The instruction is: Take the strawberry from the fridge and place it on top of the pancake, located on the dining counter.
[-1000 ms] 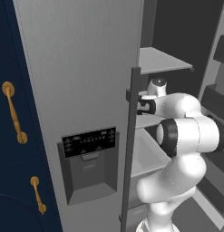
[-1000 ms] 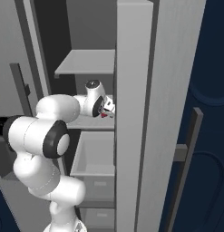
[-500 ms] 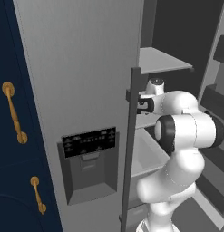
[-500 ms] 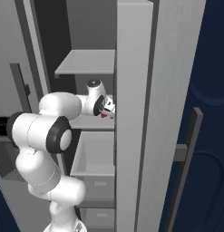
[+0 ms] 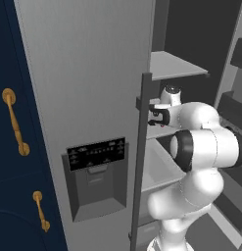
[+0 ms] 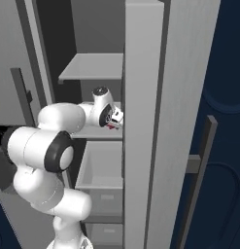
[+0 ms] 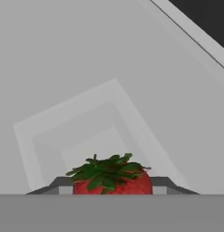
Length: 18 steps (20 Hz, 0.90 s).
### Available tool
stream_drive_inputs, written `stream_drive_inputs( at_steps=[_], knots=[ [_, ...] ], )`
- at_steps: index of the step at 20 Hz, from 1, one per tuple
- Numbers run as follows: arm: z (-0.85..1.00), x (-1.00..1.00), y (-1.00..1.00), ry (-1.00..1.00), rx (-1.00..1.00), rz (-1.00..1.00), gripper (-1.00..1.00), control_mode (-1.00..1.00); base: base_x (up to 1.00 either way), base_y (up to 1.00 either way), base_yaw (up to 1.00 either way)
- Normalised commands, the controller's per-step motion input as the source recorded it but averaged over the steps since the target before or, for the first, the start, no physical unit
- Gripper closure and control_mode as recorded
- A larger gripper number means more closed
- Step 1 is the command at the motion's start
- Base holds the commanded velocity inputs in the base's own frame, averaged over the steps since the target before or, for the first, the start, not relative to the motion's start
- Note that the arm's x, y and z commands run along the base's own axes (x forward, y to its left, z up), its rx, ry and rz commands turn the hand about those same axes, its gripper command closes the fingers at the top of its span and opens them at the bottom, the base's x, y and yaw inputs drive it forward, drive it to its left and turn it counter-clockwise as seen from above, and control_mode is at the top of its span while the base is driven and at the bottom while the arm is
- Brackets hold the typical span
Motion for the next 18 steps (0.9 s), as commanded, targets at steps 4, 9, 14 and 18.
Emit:
stream_drive_inputs(
  at_steps=[4,9,14,18],
  knots=[
    [-0.02,-0.98,0.00,-0.06,0.00,0.00,1.00,-1.00,0.00,0.00,0.00],
    [0.30,-1.00,0.05,0.01,0.02,0.02,1.00,-1.00,0.00,0.00,0.00],
    [0.85,-1.00,0.15,0.10,0.00,0.03,1.00,-1.00,0.00,0.00,0.00],
    [0.71,-1.00,0.11,0.04,0.00,0.04,1.00,-1.00,0.00,0.00,0.00]
  ],
)
